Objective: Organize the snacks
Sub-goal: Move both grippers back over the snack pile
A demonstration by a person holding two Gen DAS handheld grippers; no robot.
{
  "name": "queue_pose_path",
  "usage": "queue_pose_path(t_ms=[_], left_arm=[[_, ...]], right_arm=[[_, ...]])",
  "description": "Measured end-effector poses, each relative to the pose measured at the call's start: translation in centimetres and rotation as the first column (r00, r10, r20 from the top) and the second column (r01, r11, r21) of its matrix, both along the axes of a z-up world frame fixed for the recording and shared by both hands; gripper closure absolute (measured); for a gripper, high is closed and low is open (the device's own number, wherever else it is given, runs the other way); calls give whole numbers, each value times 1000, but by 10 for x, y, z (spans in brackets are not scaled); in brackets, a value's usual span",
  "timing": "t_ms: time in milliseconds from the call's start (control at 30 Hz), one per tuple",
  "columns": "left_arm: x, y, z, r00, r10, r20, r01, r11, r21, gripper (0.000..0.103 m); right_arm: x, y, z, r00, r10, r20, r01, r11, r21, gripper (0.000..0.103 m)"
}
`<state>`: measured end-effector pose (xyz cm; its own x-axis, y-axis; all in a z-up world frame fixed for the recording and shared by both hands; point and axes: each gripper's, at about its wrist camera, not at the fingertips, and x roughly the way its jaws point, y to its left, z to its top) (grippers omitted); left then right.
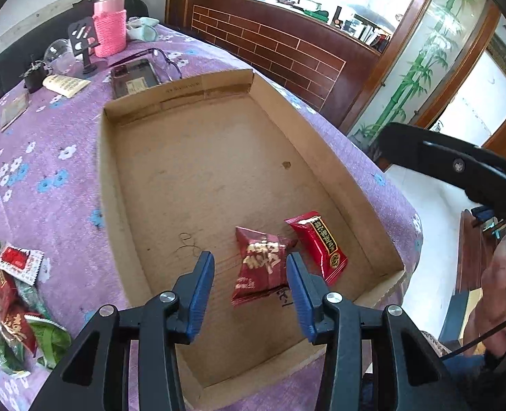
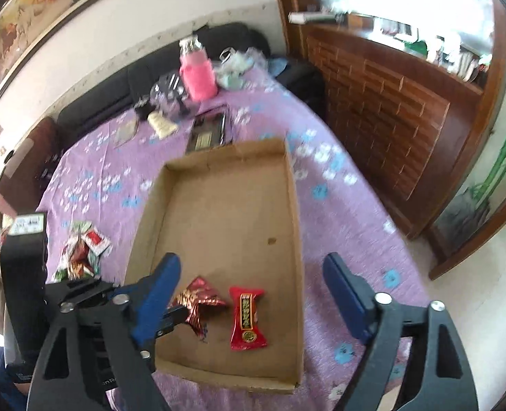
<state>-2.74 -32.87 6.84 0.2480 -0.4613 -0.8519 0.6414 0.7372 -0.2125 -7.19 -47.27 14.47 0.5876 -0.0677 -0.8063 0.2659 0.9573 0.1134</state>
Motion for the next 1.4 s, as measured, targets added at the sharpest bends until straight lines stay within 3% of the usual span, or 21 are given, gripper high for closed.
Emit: queue_pose_path(t_ms=[100, 200, 400, 467, 667, 767, 900, 967, 1133, 1267, 1400], left_arm=[[-1, 7, 5, 1000, 5, 15, -4, 1000, -7, 58], [-3, 14, 8, 999, 7, 31, -7, 1000, -12, 58], [-1, 34, 13, 999, 33, 43, -32, 999, -25, 58], [1, 43, 15, 998, 51, 43, -50, 998, -34, 58], [5, 79, 23, 991, 122, 51, -119, 991, -60, 58], [8, 105, 29, 982, 182, 57, -177, 981, -77, 57], [14, 150, 35, 957, 283, 64, -278, 957, -88, 57], [17, 172, 35, 942, 329, 67, -323, 943, -82, 52], [24, 229, 23, 885, 464, 37, -463, 885, -49, 49], [26, 266, 8, 840, 543, -20, -543, 839, -26, 49], [22, 281, 0, 830, 556, -38, -557, 831, -7, 49]], right_arm=[[-5, 2, 4, 996, -82, -32, 80, 995, -55, 17], [-10, 7, 7, 996, -91, -17, 89, 992, -84, 17], [-10, 51, 10, 998, 61, -21, -64, 984, -165, 29], [-7, 65, 9, 994, 105, -16, -106, 976, -192, 29], [7, 61, -9, 990, 104, -91, -105, 994, -4, 30], [11, 74, -7, 988, 132, -86, -130, 991, 22, 38], [18, 106, -8, 970, 222, -98, -221, 975, 20, 41], [21, 121, -8, 961, 258, -95, -258, 966, 19, 42], [34, 154, -7, 934, 339, -110, -338, 941, 32, 42], [53, 180, -19, 905, 389, -170, -374, 920, 113, 42], [72, 201, -40, 882, 407, -238, -345, 901, 265, 42]])
